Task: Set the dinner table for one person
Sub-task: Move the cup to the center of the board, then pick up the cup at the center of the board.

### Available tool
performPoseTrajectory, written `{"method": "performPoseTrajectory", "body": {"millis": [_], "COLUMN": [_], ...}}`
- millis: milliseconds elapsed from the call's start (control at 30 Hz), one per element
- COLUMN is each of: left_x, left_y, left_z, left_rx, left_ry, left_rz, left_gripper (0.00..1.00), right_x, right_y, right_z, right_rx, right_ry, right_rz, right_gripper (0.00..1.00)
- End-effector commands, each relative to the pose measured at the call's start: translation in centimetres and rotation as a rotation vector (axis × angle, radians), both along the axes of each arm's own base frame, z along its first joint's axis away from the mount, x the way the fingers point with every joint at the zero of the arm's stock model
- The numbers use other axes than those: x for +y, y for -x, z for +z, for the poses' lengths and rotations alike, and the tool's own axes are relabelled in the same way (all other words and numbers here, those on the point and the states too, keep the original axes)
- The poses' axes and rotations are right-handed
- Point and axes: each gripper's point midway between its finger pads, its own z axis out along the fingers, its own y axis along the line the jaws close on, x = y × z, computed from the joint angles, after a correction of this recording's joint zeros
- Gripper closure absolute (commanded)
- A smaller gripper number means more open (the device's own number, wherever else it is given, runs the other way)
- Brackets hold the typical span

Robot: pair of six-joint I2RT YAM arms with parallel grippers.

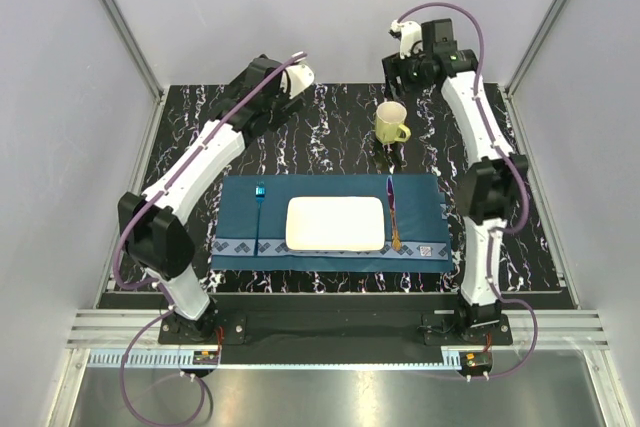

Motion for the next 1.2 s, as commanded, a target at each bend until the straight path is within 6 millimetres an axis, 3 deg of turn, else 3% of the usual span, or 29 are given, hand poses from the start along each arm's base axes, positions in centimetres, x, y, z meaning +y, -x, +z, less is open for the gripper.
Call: {"method": "performPoseTrajectory", "body": {"millis": [0, 233, 433, 700, 1167], "left_x": [-0.5, -0.4, -0.3, -0.2, -0.1], "left_y": [0.4, 0.5, 0.4, 0.0, -0.4], "left_z": [3.0, 2.6, 2.6, 3.0, 3.4], "left_rx": [-0.082, -0.079, -0.081, -0.088, -0.091], "left_ry": [0.066, 0.054, 0.051, 0.034, 0.005], "left_rz": [-0.021, -0.024, -0.017, -0.011, -0.008], "left_gripper": [0.01, 0.01, 0.01, 0.01, 0.01], "right_x": [-0.7, -3.6, -4.8, -5.2, -5.6], "right_y": [3.3, 2.3, 0.1, -1.3, -4.7], "right_z": [-4.7, -8.7, -7.5, -6.1, -7.5], "right_rx": [0.319, 0.4, 0.316, 0.246, 0.197], "right_ry": [-0.037, 0.024, 0.011, 0.004, -0.071], "right_rz": [-0.025, -0.069, -0.1, -0.104, -0.192], "right_gripper": [0.26, 0.26, 0.26, 0.28, 0.28]}}
